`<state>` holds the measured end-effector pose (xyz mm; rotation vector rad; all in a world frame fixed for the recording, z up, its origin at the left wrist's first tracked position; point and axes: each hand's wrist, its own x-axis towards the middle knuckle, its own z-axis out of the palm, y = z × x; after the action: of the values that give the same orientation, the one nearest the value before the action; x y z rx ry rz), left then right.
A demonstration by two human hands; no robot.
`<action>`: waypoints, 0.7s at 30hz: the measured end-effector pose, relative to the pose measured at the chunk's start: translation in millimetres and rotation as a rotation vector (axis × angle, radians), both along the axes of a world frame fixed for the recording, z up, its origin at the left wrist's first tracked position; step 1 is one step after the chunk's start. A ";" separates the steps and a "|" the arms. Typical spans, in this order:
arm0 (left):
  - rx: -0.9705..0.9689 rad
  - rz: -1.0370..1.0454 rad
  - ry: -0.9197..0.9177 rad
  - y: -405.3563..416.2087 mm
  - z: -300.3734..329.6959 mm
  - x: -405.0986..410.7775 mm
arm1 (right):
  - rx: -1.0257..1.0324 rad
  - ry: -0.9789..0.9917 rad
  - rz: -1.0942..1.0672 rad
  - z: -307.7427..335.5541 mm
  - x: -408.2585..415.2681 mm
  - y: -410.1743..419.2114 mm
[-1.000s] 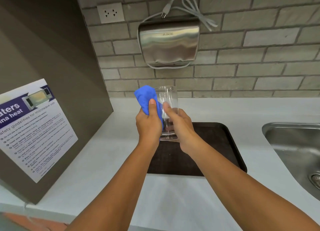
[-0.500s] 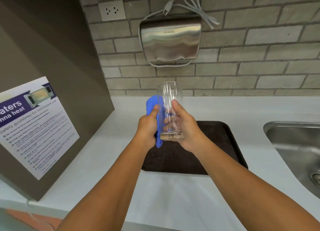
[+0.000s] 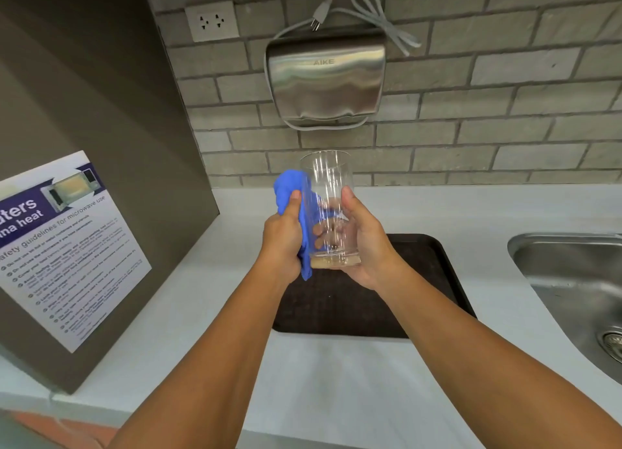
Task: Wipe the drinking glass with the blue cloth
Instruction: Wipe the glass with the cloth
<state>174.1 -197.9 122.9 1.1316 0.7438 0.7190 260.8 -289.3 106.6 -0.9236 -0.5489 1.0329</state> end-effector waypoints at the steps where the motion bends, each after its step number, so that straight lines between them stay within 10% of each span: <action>1: -0.019 -0.010 -0.008 -0.5 -2.8 -0.1 | 0.016 -0.001 0.012 -1.4 -0.7 -1.0; 10: 0.120 0.227 -0.068 -8.0 -9.2 2.0 | -0.147 -0.125 -0.389 -11.4 -10.6 8.0; 21: 0.626 0.343 -0.027 -21.7 -13.4 3.5 | -0.144 -0.243 -0.275 -5.5 -17.9 14.2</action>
<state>177.6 -219.6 109.5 1.5689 0.7168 1.3136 243.0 -275.1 101.1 -1.2256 -0.5357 0.7231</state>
